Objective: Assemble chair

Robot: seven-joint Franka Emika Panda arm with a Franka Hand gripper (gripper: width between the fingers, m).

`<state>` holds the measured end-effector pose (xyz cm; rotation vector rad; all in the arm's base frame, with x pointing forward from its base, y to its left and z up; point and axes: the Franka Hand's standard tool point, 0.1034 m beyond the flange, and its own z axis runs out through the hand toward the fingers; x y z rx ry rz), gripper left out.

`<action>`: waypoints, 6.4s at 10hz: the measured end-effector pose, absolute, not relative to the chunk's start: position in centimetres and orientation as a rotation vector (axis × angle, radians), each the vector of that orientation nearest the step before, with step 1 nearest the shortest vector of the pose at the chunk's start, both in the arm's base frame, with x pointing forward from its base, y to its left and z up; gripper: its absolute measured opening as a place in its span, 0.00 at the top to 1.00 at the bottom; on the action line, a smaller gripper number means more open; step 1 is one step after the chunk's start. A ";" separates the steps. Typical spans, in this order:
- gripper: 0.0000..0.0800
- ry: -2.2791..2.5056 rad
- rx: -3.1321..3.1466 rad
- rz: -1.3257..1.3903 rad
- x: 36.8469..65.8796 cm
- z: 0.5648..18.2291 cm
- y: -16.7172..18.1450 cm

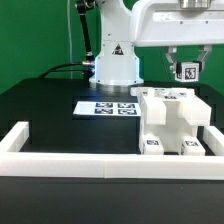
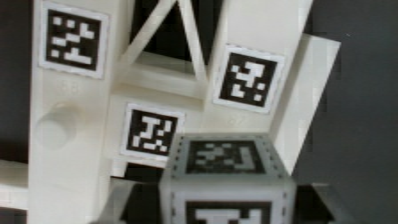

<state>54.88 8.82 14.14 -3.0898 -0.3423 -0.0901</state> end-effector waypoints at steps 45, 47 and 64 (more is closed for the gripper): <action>0.64 -0.192 -3.109 -0.335 56.5 12.8 9.7; 0.64 -0.193 -3.109 -0.355 57.0 12.8 9.7; 0.64 -0.186 -3.102 -0.368 56.1 13.1 9.8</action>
Offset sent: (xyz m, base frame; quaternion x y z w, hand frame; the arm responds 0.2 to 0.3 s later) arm 0.0021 0.0118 -0.0147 -0.0131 0.0102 -0.0076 0.9998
